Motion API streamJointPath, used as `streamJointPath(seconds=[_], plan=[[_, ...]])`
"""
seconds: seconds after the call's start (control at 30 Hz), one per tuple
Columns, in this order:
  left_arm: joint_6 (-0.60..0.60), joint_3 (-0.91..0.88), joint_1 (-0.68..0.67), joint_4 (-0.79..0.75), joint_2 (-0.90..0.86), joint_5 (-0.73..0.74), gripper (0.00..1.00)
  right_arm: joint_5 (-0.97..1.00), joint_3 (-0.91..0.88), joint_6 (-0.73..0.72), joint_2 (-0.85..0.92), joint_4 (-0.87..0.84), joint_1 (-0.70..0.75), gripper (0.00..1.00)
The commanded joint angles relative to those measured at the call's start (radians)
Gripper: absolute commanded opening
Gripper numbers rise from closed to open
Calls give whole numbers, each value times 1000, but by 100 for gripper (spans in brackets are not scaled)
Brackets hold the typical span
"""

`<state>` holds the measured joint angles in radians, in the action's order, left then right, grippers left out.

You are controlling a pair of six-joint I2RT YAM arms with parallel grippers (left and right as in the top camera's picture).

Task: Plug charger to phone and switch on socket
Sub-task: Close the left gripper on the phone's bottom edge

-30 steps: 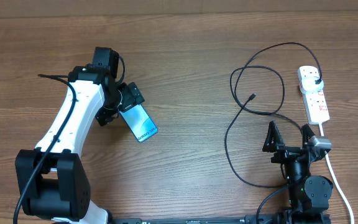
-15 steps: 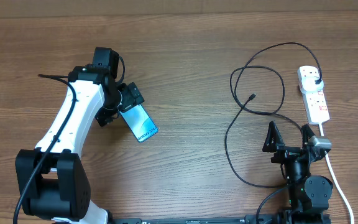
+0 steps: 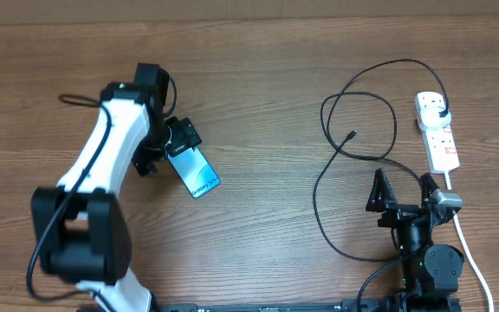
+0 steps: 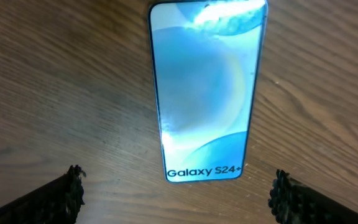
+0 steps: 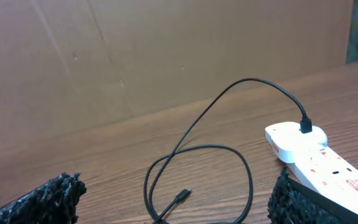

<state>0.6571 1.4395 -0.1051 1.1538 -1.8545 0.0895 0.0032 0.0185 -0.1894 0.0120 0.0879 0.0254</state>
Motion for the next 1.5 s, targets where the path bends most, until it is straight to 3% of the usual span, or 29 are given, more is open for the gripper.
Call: streamJointPath(seconds=[0.0,0.23,0.43,0.57,0.93,1.47], plan=[[12,132,-8,71,-109,8,100,-4,-11,5,-8,-6,-2,100],[83,172,-8,115,-161,11,100,-4,-11,5,-8,-6,-2,100],[193,162,-12,68,-167,116,100,-4,-11,5,-8,-6,-2,100],[242,143,-42,23,-167,61,100,-4,-11,5,-8,-6,-2,100],[268,50,-99,-34,-167,-51,100,-4,-11,5,-8,-6,-2,100],[267,-95,-99,-229,-167,-93,100,-4,-11,5,-8,-6,-2,100]])
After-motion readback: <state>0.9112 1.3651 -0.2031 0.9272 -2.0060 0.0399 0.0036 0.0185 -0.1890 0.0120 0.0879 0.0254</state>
